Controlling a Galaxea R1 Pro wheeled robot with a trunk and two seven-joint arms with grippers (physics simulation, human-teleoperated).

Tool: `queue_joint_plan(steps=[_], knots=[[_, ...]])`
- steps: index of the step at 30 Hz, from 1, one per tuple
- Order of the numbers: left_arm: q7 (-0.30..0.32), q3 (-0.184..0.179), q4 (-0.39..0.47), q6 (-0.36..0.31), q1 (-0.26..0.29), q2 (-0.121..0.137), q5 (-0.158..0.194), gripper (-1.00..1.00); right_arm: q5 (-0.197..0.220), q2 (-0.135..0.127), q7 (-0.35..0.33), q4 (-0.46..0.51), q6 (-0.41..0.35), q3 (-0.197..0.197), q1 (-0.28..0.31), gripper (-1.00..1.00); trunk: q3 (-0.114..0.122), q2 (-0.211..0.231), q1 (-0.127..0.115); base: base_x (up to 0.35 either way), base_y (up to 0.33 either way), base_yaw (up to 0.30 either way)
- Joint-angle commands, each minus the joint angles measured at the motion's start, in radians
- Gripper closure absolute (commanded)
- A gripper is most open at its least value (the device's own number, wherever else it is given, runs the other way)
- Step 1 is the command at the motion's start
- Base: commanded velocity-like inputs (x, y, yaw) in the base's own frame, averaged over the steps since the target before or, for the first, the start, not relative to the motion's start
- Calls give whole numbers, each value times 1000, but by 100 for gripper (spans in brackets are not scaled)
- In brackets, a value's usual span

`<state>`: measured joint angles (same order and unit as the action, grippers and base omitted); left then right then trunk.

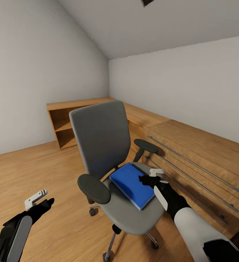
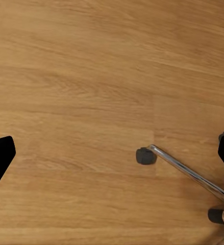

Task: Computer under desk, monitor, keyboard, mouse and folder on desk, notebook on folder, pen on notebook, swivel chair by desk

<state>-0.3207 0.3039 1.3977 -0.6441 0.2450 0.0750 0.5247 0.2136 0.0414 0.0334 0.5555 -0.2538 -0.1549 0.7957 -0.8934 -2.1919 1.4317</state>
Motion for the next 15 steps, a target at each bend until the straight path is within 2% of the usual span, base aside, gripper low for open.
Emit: queue_joint_plan(steps=[1, 5, 8, 15], knots=[[-8, 0, 2, -3, 0, 0, 11, -100, 9, -1, 3, 1, -35, -3, 0, -100, -1, 0, 0, 0, 0, 0], [-9, 0, 3, -3, 1, 0, 11, -100, 9, -1, 4, 1, -55, -2, 0, -100, -1, 0, 0, 0, 0, 0], [-9, 0, 3, -3, 1, 0, 11, -100, 9, 0, 11, 1, -62, -2, 0, -100, -10, -21, 11, 0, 0, 0], [-9, 0, 3, -6, 1, 0, 11, -100, 8, -1, 14, 1, -63, -2, 0, -100, -10, -21, 11, 0, 0, 0]])
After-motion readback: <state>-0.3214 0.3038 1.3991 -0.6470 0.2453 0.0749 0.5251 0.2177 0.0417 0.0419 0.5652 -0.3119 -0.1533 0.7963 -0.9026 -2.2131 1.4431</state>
